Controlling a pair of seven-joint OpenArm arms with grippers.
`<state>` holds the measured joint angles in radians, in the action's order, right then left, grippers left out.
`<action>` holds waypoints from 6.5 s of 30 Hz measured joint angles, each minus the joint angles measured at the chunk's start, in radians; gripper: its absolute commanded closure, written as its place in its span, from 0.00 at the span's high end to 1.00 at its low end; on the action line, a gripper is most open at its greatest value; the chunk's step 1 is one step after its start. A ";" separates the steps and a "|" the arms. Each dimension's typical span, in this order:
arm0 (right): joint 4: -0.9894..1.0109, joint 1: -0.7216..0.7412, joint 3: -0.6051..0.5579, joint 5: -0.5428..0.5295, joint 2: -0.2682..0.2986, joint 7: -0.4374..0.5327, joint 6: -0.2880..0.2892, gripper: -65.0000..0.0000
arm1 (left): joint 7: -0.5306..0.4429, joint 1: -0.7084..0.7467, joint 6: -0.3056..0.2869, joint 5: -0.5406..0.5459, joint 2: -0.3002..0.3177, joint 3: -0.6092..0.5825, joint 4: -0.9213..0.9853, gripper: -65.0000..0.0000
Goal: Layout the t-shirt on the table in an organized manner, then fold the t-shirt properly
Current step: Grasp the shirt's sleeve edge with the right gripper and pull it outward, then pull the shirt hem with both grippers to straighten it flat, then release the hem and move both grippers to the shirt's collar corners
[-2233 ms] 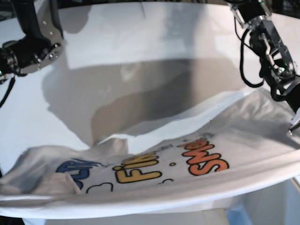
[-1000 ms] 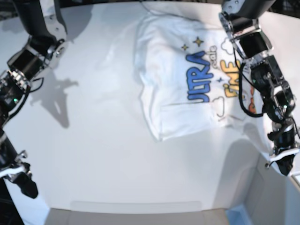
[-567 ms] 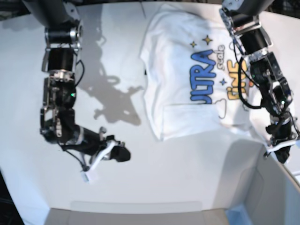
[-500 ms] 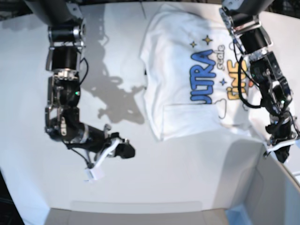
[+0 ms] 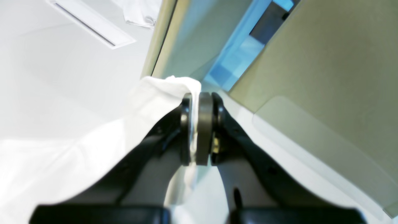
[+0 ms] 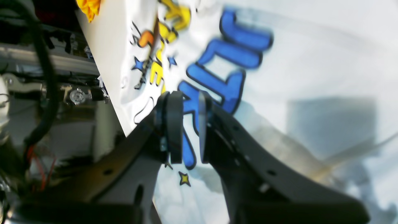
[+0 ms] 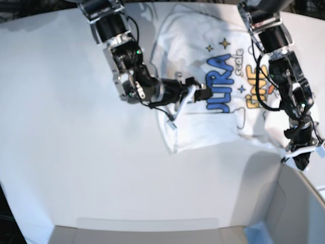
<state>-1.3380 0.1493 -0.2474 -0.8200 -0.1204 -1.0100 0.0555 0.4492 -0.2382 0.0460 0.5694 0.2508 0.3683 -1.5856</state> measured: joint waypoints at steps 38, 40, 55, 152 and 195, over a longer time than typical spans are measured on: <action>-0.329 0.077 -0.239 0.384 0.161 -0.216 -0.417 0.28 | 0.019 0.084 -0.001 0.007 -0.008 0.000 -0.061 0.05; -0.334 0.073 -0.257 0.379 0.132 -0.234 -0.460 0.31 | 0.018 0.084 0.002 0.007 -0.006 0.000 -0.061 0.05; -0.344 0.028 -0.183 0.395 0.160 -0.280 -0.652 0.30 | 0.015 0.084 -0.001 0.007 -0.005 0.000 -0.061 0.05; 0.369 0.459 0.248 0.574 0.469 0.322 -0.371 0.43 | -0.095 -0.425 0.000 0.000 0.047 -0.445 0.747 0.45; -0.295 -0.178 0.825 0.232 0.206 -0.175 -0.368 0.43 | 0.125 0.169 0.002 0.000 0.124 -0.318 -0.089 0.41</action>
<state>-1.6329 -0.0288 0.5774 -0.5884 0.0856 -1.1851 -0.3126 0.5739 -0.0696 0.0475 0.5697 0.3744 0.0505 -1.6749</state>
